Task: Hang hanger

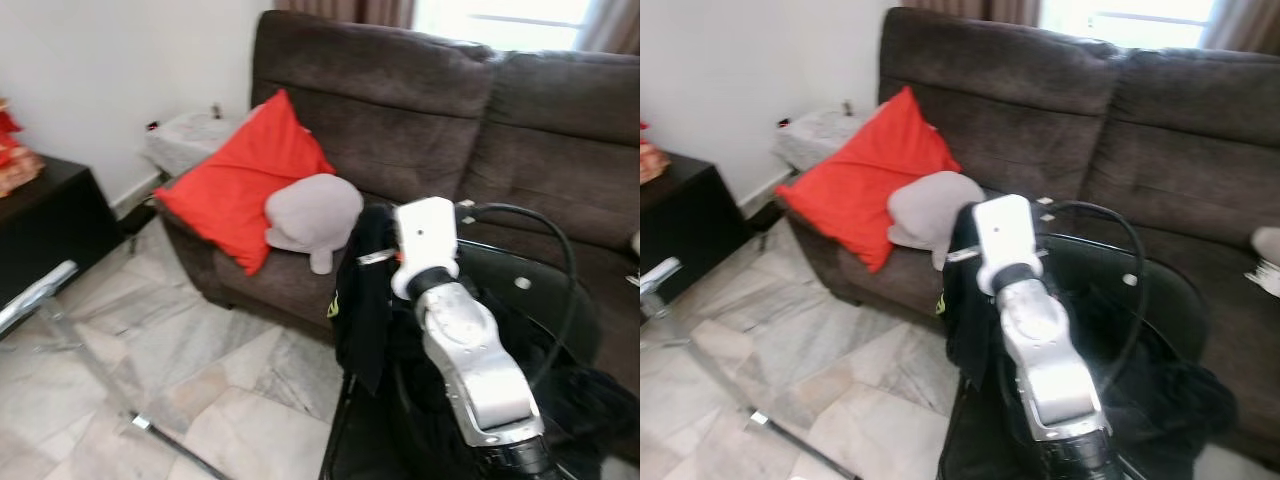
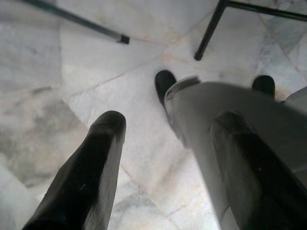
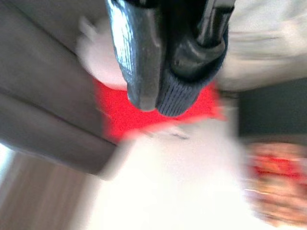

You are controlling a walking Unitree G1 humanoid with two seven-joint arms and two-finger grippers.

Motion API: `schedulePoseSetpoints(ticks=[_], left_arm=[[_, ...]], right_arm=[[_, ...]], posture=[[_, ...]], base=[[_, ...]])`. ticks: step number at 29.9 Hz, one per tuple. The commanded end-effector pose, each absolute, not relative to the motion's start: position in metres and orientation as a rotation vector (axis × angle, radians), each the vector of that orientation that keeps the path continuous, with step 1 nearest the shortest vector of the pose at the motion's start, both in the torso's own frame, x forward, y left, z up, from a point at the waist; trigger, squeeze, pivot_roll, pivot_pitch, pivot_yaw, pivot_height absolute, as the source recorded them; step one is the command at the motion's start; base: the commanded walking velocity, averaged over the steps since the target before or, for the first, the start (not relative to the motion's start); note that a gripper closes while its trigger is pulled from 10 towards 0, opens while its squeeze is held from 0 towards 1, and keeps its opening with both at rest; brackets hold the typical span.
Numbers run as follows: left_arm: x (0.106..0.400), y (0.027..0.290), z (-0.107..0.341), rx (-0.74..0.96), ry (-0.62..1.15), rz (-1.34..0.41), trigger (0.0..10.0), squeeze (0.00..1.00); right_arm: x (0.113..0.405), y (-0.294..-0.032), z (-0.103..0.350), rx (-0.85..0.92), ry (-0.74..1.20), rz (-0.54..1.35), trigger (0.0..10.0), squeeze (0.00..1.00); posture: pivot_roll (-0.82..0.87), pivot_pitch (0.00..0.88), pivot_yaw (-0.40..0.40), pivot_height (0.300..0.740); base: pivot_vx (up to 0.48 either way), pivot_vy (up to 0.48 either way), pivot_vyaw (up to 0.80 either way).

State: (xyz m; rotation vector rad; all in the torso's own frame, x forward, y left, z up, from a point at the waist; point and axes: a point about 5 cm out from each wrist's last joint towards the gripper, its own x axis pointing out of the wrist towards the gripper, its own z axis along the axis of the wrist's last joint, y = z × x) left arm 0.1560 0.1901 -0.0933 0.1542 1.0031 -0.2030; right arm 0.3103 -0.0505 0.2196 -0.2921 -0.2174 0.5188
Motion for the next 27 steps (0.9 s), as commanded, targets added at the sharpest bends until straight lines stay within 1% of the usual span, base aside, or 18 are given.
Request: schedulePoseSetpoints(ticks=[1,3,4,5,6,7,9,20,25,27], left_arm=[[0.146,0.191,-0.097,0.169,1.045,-0.215,10.0,0.00],[0.146,0.191,-0.097,0.165,1.043,-0.208,10.0,0.00],[0.146,0.190,-0.098,0.163,1.043,-0.207,10.0,0.00],[0.146,0.190,-0.098,0.163,1.043,-0.207,10.0,0.00],[0.146,0.190,-0.098,0.163,1.043,-0.208,10.0,0.00],[0.146,0.189,-0.098,0.163,1.045,-0.209,10.0,0.00],[0.146,0.189,-0.098,0.163,1.045,-0.210,10.0,0.00],[0.146,0.188,-0.098,0.165,1.043,-0.216,10.0,0.00],[0.148,0.188,-0.097,0.161,1.037,-0.211,10.0,0.00],[0.148,0.187,-0.097,0.156,1.037,-0.206,10.0,0.00]], right_arm=[[0.292,-0.030,0.229,-0.311,-0.314,0.730,10.0,0.00],[0.285,-0.027,0.231,-0.252,-0.324,0.796,10.0,0.00],[0.285,-0.028,0.235,-0.202,-0.336,0.802,10.0,0.00],[0.285,-0.028,0.236,-0.195,-0.340,0.801,10.0,0.00],[0.285,-0.028,0.236,-0.196,-0.342,0.806,10.0,0.00],[0.284,-0.026,0.234,-0.244,-0.349,0.837,10.0,0.00],[0.283,-0.026,0.232,-0.274,-0.352,0.855,10.0,0.00],[0.275,-0.021,0.228,-0.260,-0.359,0.936,10.0,0.00],[0.277,-0.024,0.228,-0.249,-0.351,0.923,10.0,0.00],[0.288,-0.037,0.225,-0.193,-0.302,0.806,10.0,0.00]], posture=[[-0.07,0.000,0.037,0.740],[-0.06,0.000,0.034,0.740],[-0.06,0.000,0.029,0.740],[-0.06,0.000,0.028,0.740],[-0.06,0.000,0.027,0.740],[-0.06,0.000,0.027,0.740],[-0.06,0.000,0.025,0.740],[-0.07,0.000,0.026,0.740],[-0.06,0.000,0.018,0.740],[-0.06,0.000,0.013,0.740]], base=[[0.000,0.000,0.80],[0.000,0.000,0.80],[0.000,0.000,0.80],[0.000,0.000,0.80],[0.000,0.000,0.80],[0.000,0.000,0.80],[0.000,0.000,0.80],[0.000,0.000,0.80],[0.000,0.000,0.80],[0.000,0.000,0.22]])
